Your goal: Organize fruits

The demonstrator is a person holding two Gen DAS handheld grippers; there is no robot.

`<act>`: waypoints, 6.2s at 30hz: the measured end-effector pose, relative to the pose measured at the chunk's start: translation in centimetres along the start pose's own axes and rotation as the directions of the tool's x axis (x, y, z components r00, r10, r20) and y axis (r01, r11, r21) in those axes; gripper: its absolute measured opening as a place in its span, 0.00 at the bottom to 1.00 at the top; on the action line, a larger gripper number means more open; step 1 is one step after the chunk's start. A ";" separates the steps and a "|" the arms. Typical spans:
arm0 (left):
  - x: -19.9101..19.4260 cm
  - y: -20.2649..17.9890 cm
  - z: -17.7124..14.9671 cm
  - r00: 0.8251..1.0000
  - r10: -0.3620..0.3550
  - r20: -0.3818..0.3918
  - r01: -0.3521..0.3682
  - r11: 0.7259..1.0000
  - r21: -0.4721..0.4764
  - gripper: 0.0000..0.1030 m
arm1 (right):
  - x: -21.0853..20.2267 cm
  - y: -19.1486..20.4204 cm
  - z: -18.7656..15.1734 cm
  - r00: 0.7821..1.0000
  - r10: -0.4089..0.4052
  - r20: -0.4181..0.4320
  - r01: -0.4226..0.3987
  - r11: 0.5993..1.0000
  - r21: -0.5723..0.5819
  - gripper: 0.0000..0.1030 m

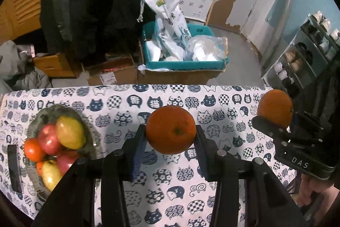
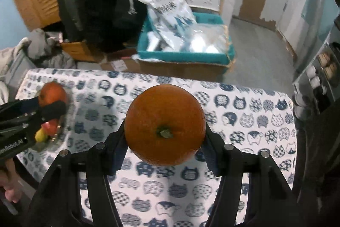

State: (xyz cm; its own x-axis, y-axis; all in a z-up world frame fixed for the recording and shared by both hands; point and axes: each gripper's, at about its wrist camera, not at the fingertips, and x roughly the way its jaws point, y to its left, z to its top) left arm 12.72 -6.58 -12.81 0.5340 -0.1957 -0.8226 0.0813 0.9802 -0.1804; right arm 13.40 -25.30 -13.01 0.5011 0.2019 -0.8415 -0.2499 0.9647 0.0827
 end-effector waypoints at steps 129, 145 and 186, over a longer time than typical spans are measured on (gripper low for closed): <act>-19.1 18.7 -5.0 0.882 0.360 0.304 -0.314 0.930 -0.191 0.99 | -10.5 22.5 4.3 0.927 0.126 0.353 -0.016 0.954 -0.298 0.82; -23.0 17.2 -4.6 0.842 0.340 0.419 -0.276 0.939 -0.206 0.99 | -12.7 19.7 3.4 0.901 0.103 0.421 0.007 0.968 -0.252 0.82; -23.5 14.7 -4.0 0.831 0.341 0.439 -0.295 0.940 -0.171 0.99 | -12.7 18.4 3.2 0.901 0.094 0.423 0.009 0.972 -0.236 0.82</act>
State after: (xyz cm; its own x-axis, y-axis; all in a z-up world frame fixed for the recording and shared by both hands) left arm -1.99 12.29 1.76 0.8411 0.1845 -0.5085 -0.2254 0.9741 -0.0193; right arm 5.14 -9.56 0.91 0.7784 0.3443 -0.5249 -0.4339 0.8993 -0.0537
